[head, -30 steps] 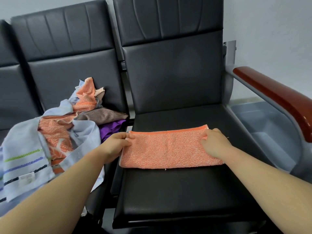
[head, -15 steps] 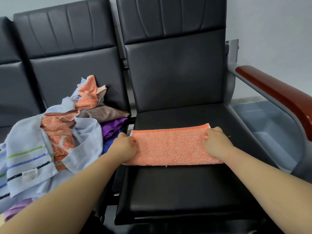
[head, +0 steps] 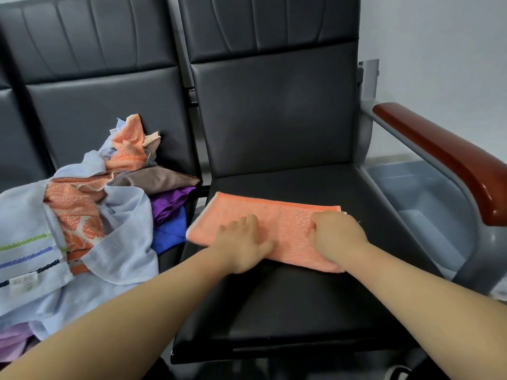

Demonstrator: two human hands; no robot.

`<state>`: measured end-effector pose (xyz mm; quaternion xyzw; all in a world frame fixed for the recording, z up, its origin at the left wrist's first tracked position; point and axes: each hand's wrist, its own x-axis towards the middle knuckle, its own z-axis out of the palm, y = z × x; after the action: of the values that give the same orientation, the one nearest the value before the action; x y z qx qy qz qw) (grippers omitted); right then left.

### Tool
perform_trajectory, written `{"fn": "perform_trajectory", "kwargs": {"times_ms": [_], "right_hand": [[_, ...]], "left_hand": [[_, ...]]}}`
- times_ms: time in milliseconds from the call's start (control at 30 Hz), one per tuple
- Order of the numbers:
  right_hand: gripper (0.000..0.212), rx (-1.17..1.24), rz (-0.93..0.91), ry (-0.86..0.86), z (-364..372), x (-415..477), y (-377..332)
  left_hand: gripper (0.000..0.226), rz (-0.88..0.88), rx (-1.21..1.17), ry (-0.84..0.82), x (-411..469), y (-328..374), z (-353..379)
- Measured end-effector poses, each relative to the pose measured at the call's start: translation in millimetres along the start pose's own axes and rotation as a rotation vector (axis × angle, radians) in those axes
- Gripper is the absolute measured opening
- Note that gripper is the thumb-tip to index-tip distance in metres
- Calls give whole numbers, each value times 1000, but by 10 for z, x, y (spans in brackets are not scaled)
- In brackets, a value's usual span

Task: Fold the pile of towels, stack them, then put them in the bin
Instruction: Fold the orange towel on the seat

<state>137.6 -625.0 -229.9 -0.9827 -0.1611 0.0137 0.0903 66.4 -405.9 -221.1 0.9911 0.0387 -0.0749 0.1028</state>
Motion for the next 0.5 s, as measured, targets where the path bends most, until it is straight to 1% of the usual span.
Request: {"fn": "perform_trajectory", "kwargs": {"times_ms": [33, 100, 200, 300, 333, 400, 500], "right_hand": [[16, -9, 3, -23, -24, -36, -38], [21, -3, -59, -78, -97, -129, -127], [26, 109, -182, -175, -170, -261, -200], [20, 206, -218, -197, -158, -315, -191], [18, 232, -219, -198, -140, -315, -178], [14, 273, -213, -210, -104, -301, -149], [9, 321, -198, -225, -93, -267, -128]], "left_hand": [[45, -5, -15, -20, 64, 13, 4], [53, -1, -22, -52, 203, 10, 13], [63, -15, 31, -55, 324, 3, 52], [66, -81, 0, -20, 301, 51, 68], [66, -103, -48, -5, 269, 51, 75], [67, -91, -208, 7, 188, 9, 94], [58, 21, -447, -23, 21, -66, 81]]}}
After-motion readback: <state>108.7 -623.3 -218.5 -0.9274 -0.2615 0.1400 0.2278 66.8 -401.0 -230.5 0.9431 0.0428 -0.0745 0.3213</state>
